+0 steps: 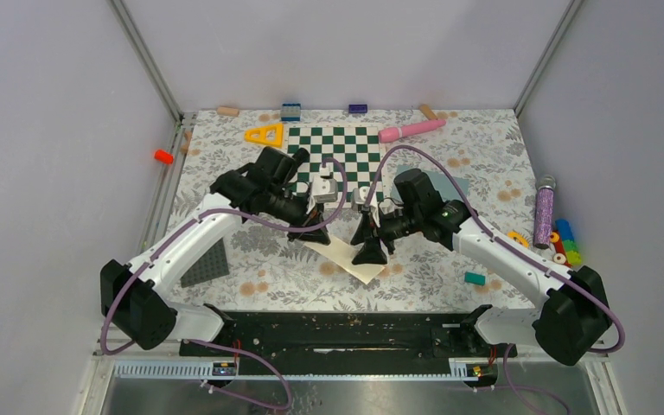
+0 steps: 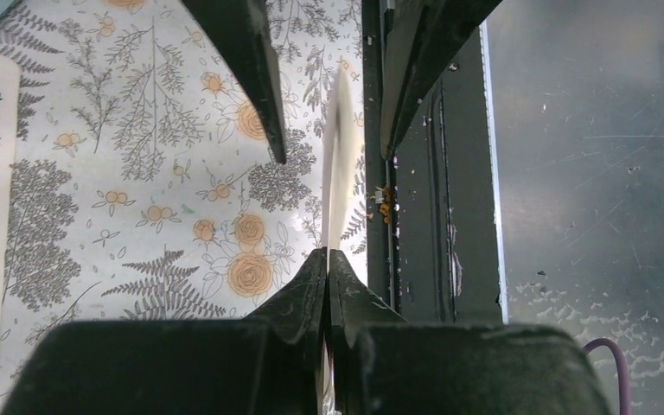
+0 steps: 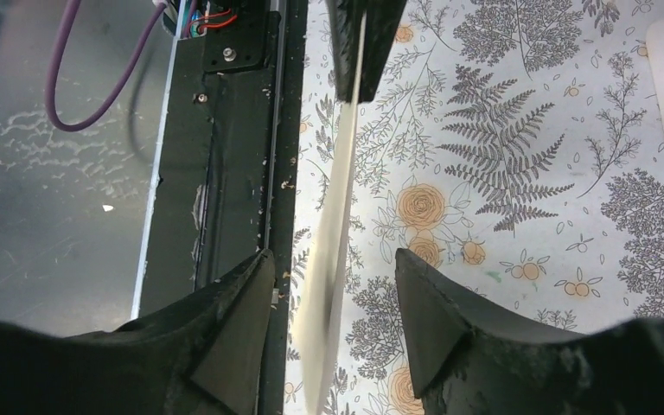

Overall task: Place the letter into the envelope and seal it
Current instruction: Fold the letter.

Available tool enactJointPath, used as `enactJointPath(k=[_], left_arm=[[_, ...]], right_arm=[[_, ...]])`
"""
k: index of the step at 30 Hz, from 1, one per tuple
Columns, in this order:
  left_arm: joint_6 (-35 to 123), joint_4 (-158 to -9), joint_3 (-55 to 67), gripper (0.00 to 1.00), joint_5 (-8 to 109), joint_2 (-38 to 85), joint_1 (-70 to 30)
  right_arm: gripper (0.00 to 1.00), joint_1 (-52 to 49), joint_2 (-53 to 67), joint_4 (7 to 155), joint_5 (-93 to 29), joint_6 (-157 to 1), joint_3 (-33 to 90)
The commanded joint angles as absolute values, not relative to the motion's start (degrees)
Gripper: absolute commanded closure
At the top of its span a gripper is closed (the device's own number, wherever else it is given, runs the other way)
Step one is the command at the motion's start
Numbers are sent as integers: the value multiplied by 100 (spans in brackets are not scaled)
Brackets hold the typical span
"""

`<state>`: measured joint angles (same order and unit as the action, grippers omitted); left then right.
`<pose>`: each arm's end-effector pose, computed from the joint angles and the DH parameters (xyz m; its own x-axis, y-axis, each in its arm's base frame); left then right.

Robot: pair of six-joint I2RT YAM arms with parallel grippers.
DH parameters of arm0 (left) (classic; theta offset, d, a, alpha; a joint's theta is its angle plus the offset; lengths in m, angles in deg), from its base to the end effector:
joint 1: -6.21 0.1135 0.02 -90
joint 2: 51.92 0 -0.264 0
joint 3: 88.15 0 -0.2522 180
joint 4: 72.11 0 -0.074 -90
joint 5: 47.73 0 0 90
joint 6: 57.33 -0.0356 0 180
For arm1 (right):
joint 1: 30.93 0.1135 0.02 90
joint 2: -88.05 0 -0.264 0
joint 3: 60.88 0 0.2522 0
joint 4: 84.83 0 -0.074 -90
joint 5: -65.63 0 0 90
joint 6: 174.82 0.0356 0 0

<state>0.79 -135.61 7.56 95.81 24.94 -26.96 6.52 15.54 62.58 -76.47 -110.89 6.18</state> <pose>0.2046 -0.1680 0.3242 -0.2196 0.5185 -0.8264 0.9620 -0.0259 -0.2719 0.1951 0.1848 0.2823 -0.0585 -0.3848 -0.9211 -0.9937 -0.0661 0.0907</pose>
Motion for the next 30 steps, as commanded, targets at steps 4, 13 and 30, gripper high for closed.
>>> enactJointPath(k=[4, 13, 30], left_arm=[[39, -13511, 561, 100, 9785, 2768, -2974], [104, -13498, 446, 100, 9770, 2914, -3079], [205, -13326, 460, 100, 9439, 2127, -2714]], right_arm=[[37, 625, 1602, 6909, -7816, -10451, 685], [56, 624, 1467, 7124, -7886, -10232, 641], [83, 525, 1442, 6812, -7984, -10511, 673]])
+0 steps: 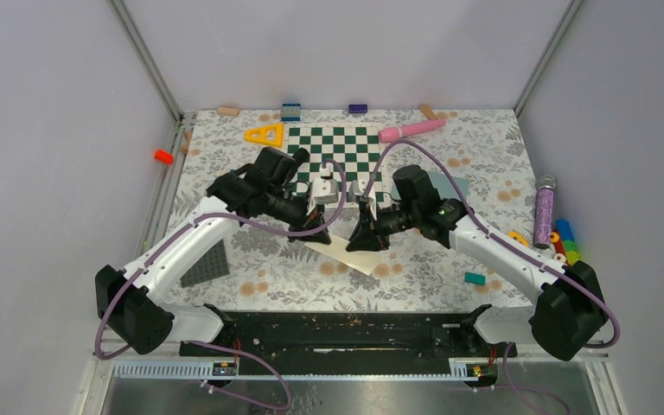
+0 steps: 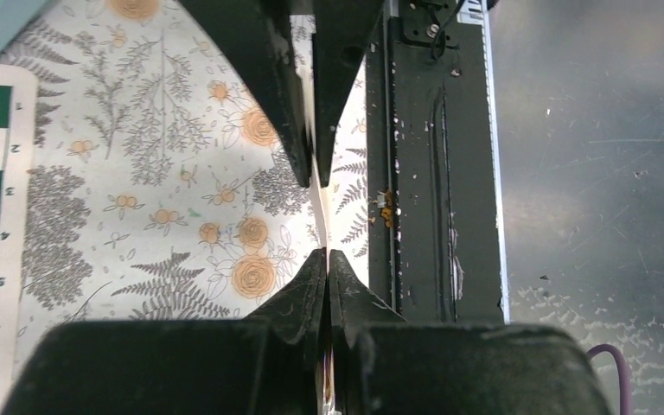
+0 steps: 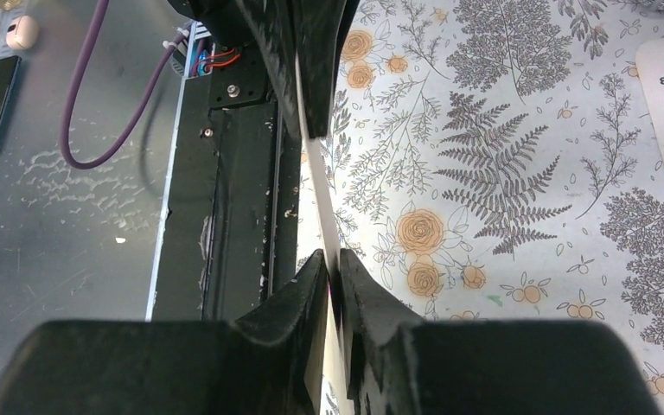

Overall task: Place the letter into the envelope and seal it
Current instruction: Fold the letter.

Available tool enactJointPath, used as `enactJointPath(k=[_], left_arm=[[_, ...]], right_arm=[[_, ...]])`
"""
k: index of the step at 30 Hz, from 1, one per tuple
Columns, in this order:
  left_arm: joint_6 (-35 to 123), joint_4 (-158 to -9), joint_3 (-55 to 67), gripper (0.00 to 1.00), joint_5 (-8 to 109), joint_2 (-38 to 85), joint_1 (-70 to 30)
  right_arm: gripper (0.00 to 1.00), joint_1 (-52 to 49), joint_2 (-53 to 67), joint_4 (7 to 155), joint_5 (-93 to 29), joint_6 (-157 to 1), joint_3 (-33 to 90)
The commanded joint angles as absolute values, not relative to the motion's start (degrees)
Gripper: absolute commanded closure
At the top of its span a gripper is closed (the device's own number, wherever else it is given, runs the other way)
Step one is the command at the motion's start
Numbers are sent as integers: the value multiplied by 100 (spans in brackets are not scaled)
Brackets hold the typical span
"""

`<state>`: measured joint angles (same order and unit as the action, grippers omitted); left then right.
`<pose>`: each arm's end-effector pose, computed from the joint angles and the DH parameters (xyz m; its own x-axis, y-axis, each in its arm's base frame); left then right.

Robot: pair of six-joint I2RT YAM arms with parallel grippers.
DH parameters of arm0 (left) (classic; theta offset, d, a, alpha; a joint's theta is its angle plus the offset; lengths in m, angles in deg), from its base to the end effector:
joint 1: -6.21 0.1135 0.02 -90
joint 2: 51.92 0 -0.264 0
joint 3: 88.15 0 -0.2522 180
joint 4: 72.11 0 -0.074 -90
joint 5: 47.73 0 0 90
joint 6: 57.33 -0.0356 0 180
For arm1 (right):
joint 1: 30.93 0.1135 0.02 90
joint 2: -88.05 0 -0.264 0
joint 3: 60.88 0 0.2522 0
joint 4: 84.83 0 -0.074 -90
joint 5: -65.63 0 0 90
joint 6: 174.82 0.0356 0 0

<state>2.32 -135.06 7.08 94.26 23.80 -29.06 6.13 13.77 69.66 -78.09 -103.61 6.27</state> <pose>0.1965 -0.1733 0.3315 -0.1981 0.5212 -0.8301 0.9672 -0.0332 -0.2517 0.2052 0.1909 0.2850 -0.1181 -0.3280 -0.9372 -0.9891 -0.0450 0.1404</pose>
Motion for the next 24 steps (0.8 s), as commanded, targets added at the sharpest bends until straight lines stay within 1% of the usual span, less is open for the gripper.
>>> enactJointPath(k=[1, 12, 24], left_arm=[[161, -13378, 441, 100, 9434, 2103, -2665], [-231, -13839, 120, 100, 9218, 1969, -2203], [-669, -14187, -171, 100, 9177, 1942, -1678]], right_arm=[[84, 486, 1447, 6797, -8010, -10516, 680], [88, 344, 1543, 6339, -8309, -10827, 773], [89, 290, 1568, 5916, -8432, -11163, 857]])
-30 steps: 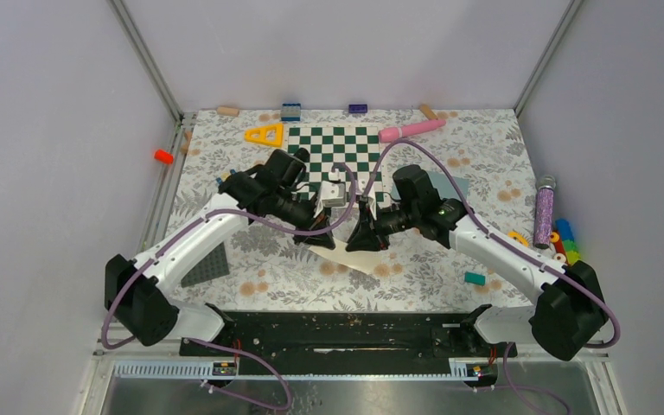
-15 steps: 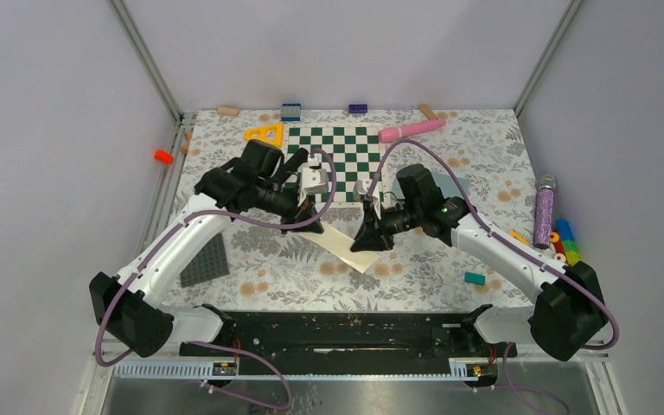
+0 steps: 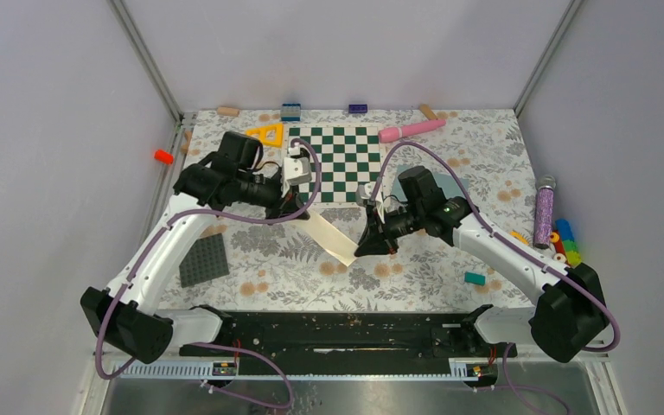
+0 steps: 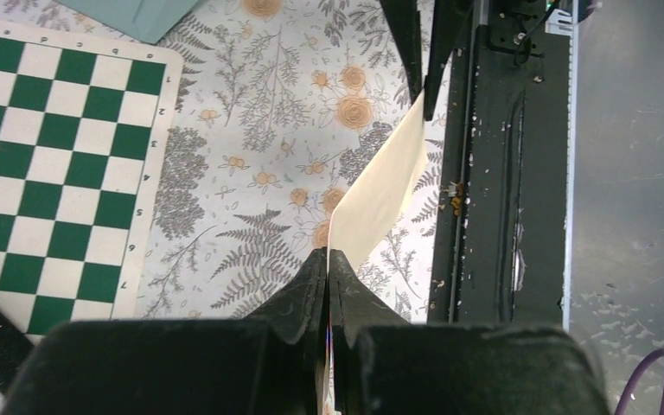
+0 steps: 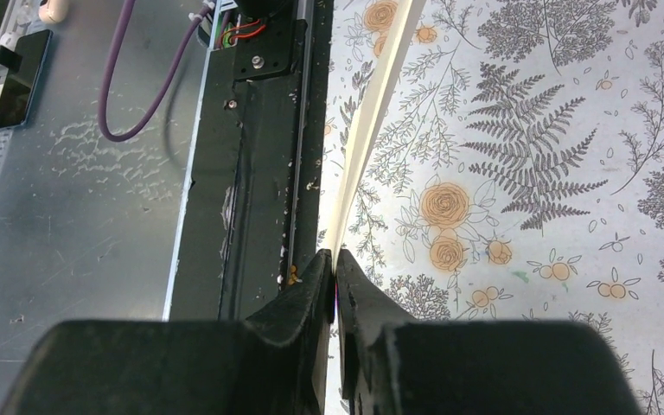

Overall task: Place the letter into the envelope and seal it
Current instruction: Fold the letter.

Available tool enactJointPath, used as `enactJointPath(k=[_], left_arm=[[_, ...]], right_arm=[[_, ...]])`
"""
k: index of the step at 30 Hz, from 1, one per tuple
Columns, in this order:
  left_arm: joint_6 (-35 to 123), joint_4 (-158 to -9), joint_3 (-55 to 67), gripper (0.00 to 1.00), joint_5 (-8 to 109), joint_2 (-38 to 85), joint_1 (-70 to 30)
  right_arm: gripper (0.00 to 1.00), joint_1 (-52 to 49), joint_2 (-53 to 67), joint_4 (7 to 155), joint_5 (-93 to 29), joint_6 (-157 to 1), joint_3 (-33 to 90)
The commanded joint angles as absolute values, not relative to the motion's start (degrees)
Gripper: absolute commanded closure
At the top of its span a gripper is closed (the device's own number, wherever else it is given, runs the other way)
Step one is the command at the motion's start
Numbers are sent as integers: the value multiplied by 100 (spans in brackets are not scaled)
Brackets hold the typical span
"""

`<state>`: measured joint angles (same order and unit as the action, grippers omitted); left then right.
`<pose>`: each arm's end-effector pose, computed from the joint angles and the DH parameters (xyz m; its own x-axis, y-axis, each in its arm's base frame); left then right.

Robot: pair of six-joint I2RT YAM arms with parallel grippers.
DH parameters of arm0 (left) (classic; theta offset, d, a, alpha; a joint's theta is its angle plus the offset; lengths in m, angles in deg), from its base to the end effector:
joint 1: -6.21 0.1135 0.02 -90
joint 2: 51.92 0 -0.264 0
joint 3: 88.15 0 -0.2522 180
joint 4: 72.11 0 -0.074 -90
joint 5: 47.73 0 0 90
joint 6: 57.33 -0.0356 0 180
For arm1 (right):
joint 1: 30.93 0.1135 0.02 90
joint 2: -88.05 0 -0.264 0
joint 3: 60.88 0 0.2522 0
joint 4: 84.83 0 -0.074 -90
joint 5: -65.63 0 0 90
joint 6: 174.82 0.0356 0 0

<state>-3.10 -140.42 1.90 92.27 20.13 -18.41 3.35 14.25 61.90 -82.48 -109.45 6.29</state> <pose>0.2072 -0.1249 0.3675 -0.1525 0.4832 -0.8621 0.9869 0.1215 -0.1065 0.2045 0.1760 0.2784 -0.1335 -0.3574 -0.9243 -0.9806 -0.0873 0.1754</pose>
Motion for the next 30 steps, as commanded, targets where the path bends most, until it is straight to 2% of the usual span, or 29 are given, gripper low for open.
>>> enactJointPath(k=[1, 16, 19, 22, 25, 30], left_arm=[[-727, -14253, -210, 100, 9185, 1949, -1635], [-1157, -14563, -153, 100, 9397, 1708, -1304], [-1218, -14674, -69, 100, 9635, 1699, -1320], [-1239, -14687, 90, 100, 9652, 1692, -1468], [-1257, -14689, 260, 100, 9546, 1690, -1712], [-1225, -14688, 410, 100, 9547, 1664, -2006]], right_arm=[[89, 286, 1558, 5881, -8432, -11180, 867], [88, 248, 1555, 5853, -8313, -11258, 886], [68, 201, 1559, 5880, -8244, -11225, 953], [55, 127, 1609, 6202, -8268, -10893, 924], [50, 74, 1805, 6669, -8343, -10600, 702], [46, 54, 2006, 7129, -8381, -10312, 476]])
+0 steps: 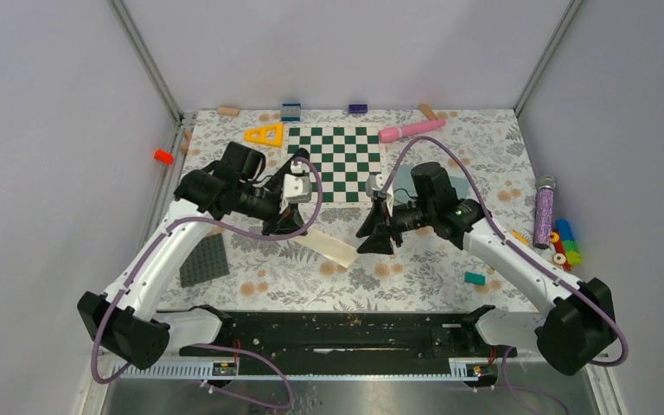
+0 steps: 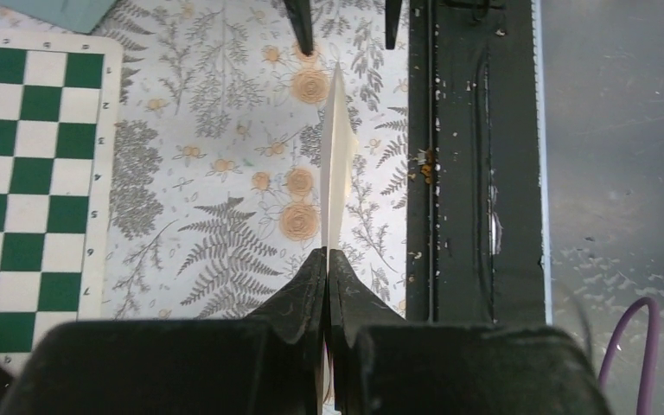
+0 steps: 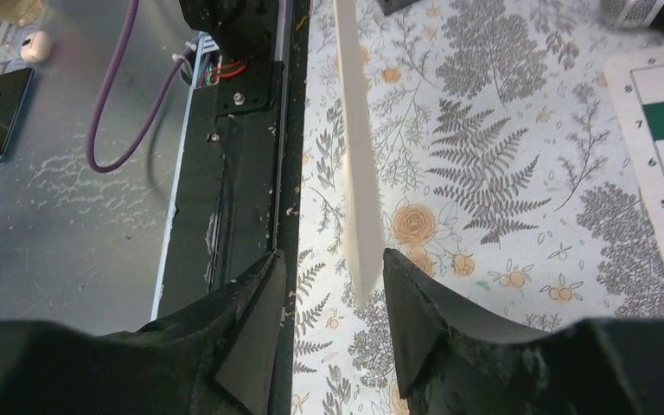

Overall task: Place the letter into the envelope and seal it
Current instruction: Fold the letter.

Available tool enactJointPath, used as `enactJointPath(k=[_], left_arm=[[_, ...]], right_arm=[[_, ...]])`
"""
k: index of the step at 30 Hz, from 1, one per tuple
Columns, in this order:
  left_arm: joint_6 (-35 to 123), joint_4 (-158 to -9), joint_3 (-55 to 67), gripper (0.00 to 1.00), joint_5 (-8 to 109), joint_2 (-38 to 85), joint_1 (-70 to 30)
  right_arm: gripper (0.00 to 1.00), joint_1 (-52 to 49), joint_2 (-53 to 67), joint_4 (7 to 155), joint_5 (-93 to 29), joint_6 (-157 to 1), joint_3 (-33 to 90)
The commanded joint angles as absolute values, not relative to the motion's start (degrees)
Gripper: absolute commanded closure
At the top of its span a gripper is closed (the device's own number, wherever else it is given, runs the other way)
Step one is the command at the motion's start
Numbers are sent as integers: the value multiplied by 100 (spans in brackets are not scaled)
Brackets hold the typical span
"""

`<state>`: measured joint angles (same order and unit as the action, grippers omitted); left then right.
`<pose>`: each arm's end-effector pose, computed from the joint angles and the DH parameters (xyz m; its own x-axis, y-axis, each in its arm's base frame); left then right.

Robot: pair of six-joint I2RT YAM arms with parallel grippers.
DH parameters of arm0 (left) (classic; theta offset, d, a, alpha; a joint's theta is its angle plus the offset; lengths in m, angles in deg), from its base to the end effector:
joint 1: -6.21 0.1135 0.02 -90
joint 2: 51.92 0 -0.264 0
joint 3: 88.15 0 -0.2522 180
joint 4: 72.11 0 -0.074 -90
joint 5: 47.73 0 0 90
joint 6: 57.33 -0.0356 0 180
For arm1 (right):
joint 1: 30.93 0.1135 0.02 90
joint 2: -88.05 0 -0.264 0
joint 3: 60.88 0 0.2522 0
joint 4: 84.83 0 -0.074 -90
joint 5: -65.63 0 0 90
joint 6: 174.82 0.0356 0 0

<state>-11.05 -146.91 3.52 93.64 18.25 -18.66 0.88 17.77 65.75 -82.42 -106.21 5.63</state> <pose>0.1906 -0.1190 0.3601 -0.0968 0.5205 -0.8484 0.9952 0.0360 -0.0915 0.2053 0.1629 0.2946 -0.1113 -0.2962 -0.9486 -0.9912 -0.0350 0.1273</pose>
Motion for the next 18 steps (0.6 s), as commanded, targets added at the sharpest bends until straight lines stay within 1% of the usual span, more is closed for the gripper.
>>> enactJointPath(k=[1, 6, 13, 15, 18], left_arm=[[-1211, -14687, 408, 100, 9583, 1670, -2031], [-1019, -14536, 403, 100, 9662, 1636, -2077], [-961, -14504, 382, 100, 9809, 1611, -2116], [-906, -14440, 386, 100, 9796, 1603, -2121], [-827, -14362, 404, 100, 9805, 1587, -2121]], right_arm=[[45, 54, 1984, 7134, -8440, -10300, 475], [43, 61, 1764, 7113, -8957, -10258, 431], [43, 168, 1513, 6828, -8896, -10521, 501], [46, 229, 1481, 6670, -8852, -10676, 542], [53, 306, 1440, 6547, -8709, -10833, 578]])
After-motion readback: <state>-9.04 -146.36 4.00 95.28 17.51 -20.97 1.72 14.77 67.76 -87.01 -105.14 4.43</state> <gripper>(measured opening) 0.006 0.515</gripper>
